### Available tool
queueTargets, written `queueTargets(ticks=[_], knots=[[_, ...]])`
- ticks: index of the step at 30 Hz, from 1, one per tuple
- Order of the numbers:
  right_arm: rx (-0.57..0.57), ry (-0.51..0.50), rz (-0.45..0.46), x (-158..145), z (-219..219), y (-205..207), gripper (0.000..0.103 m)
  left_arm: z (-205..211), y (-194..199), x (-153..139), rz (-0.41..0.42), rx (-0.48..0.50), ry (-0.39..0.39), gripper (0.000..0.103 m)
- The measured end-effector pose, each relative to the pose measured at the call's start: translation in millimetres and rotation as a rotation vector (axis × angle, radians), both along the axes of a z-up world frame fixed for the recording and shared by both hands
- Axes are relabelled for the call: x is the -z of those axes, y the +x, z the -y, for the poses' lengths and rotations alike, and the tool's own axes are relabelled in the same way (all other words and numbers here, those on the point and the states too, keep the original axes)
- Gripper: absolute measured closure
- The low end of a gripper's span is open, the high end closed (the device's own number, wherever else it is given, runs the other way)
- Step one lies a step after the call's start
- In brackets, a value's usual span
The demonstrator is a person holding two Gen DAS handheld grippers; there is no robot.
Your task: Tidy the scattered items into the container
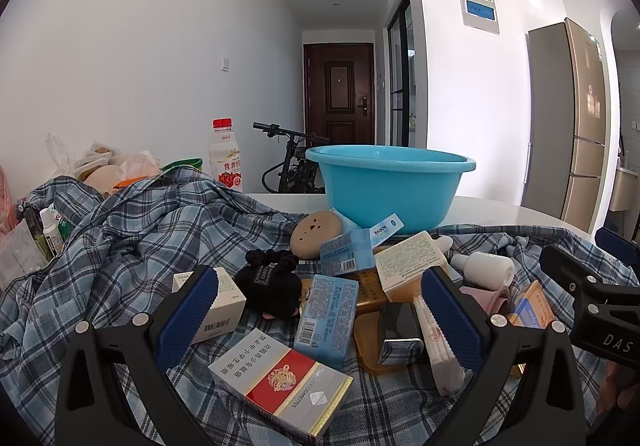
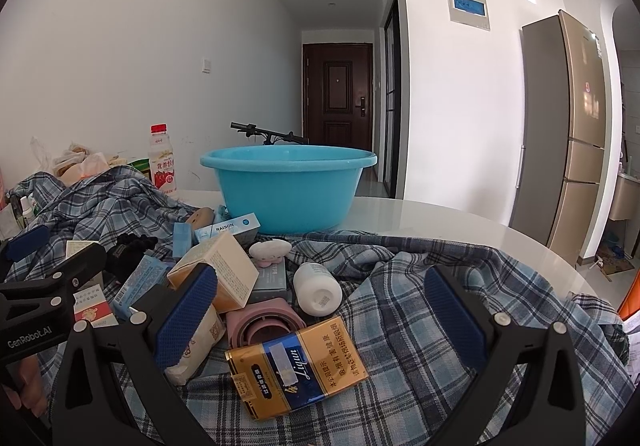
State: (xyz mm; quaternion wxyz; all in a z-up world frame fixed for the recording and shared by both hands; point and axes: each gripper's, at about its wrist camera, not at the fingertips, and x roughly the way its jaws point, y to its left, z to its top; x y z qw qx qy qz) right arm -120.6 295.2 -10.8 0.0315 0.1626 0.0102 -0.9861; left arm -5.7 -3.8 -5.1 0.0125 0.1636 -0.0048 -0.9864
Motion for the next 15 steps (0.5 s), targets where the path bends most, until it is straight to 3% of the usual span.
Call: queueTargets(ticks=[15], knots=[[0.0, -0.001, 0.002, -0.3, 0.0, -0.2, 0.0, 0.2, -1.5, 2.3, 0.009, -0.001, 0.003, 0.0]])
